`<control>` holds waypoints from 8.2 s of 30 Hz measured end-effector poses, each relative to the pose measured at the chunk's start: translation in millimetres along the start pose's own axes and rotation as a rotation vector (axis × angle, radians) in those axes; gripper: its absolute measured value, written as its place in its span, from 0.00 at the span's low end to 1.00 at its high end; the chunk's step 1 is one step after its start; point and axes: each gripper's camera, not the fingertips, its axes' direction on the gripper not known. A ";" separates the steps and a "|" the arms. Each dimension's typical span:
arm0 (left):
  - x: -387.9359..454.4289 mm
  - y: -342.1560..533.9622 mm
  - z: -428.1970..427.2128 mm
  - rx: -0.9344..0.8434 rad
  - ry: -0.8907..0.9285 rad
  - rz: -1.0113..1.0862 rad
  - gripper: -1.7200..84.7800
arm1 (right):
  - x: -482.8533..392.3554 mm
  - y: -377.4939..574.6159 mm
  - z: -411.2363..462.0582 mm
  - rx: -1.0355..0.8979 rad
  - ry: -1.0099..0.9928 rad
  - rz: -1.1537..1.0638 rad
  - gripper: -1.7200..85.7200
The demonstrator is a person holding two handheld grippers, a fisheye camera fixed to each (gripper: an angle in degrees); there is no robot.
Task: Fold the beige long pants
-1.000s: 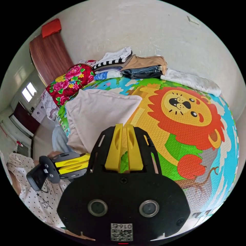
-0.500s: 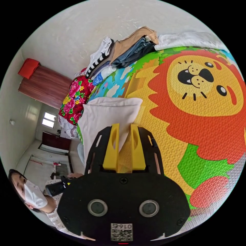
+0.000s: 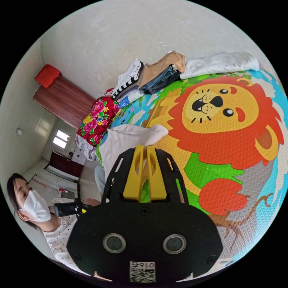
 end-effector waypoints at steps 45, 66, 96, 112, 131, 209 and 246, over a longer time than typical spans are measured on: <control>-376.3 192.3 -283.4 0.137 -0.395 -0.919 0.01 | -489.1 -94.5 210.4 -0.020 0.198 -0.581 0.04; -374.3 114.7 -222.1 -0.019 -0.363 -0.615 0.01 | -527.8 -58.9 264.7 -0.115 0.185 -0.604 0.02; -312.7 145.6 -208.1 -0.048 -0.152 -0.567 0.01 | -340.7 269.0 177.2 0.067 0.187 -0.396 0.17; -189.8 115.0 -167.5 -0.010 -0.070 -0.289 0.19 | -194.5 274.8 181.7 0.056 -0.360 0.014 0.07; -44.4 106.6 -16.8 -0.304 -0.973 0.186 0.17 | -218.0 274.1 133.8 0.129 -0.549 0.164 0.04; -165.3 99.4 67.5 -0.532 -0.558 0.313 0.10 | -654.8 200.5 170.5 -0.041 1.099 -1.202 0.10; -428.9 -95.1 120.2 -0.621 0.510 0.169 0.10 | -549.6 -196.6 112.4 -0.766 0.335 -1.189 0.05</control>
